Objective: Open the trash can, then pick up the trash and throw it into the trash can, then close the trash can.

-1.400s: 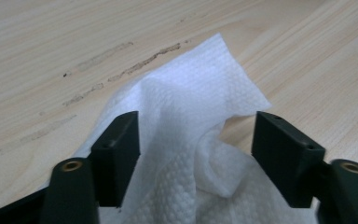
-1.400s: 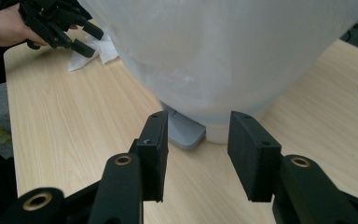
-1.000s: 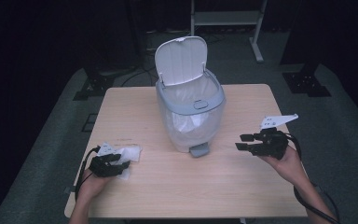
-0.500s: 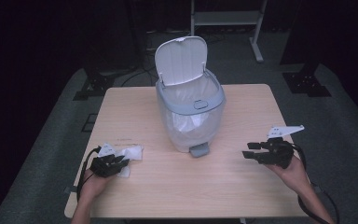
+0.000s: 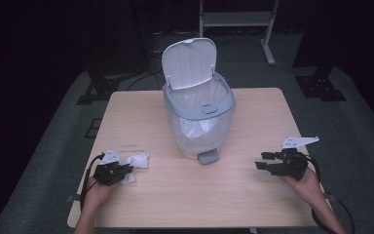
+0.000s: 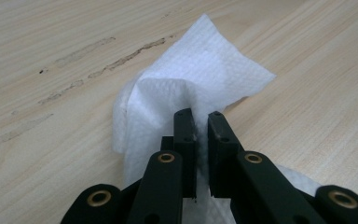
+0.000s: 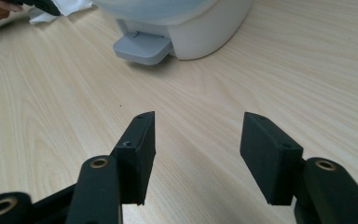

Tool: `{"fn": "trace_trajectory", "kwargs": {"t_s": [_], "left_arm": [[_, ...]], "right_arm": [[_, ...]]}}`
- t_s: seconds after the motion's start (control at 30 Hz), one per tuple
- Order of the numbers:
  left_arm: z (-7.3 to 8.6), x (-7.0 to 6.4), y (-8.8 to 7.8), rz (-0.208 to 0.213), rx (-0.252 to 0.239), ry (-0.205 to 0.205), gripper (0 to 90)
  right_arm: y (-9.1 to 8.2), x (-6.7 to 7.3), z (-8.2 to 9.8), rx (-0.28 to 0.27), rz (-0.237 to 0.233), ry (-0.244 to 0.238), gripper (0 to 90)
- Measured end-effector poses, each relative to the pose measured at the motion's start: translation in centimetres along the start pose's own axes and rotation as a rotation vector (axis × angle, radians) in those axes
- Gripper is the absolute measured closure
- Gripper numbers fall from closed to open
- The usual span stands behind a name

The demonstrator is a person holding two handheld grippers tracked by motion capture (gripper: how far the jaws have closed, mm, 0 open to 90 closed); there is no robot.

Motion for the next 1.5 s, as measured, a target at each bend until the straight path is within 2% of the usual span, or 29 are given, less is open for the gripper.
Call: {"fn": "trace_trajectory", "kwargs": {"t_s": [0.23,0.5,0.63,1.03,1.3,1.37,1.43,1.5], "left_arm": [[-0.6,-0.2,-0.3,0.025,-0.01,-0.005,84.5],[-2.4,-0.8,-1.2,0.052,-0.016,0.034,85.0],[-3.5,-1.2,-2.2,0.056,-0.022,0.061,85.1],[-5.7,-1.5,-4.5,0.077,-0.066,0.077,85.0],[-6.9,-1.8,-5.6,0.084,-0.06,0.101,85.0],[-7.5,-1.8,-6.1,0.09,-0.061,0.109,84.9],[-8.8,-2.0,-7.1,0.1,-0.061,0.127,84.9],[-9.1,-2.0,-7.3,0.101,-0.062,0.13,84.9]], "right_arm": [[0.3,-0.2,0.9,0.008,0.013,0.011,39.4],[0.3,-0.3,1.4,0.012,0.016,0.026,38.0],[0.3,-0.2,1.5,0.015,0.015,0.024,37.8],[0.8,-0.1,1.8,0.035,0.01,0.015,37.7],[0.9,-0.2,1.9,0.037,0.006,0.019,37.6],[0.9,-0.2,1.8,0.037,0.005,0.019,37.6],[0.9,-0.2,1.8,0.035,0.006,0.019,37.6],[1.0,-0.3,1.8,0.033,0.006,0.02,37.6]]}}
Point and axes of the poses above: each handheld gripper's, and its own axes: y roughly forward along the jaws, z roughly out of its underside, x roughly to its left, the point moved 4 cm from there along y, roughly forward along the jaws, and after that the axes turned 4 degrees about -y, right-handed, at the moved point
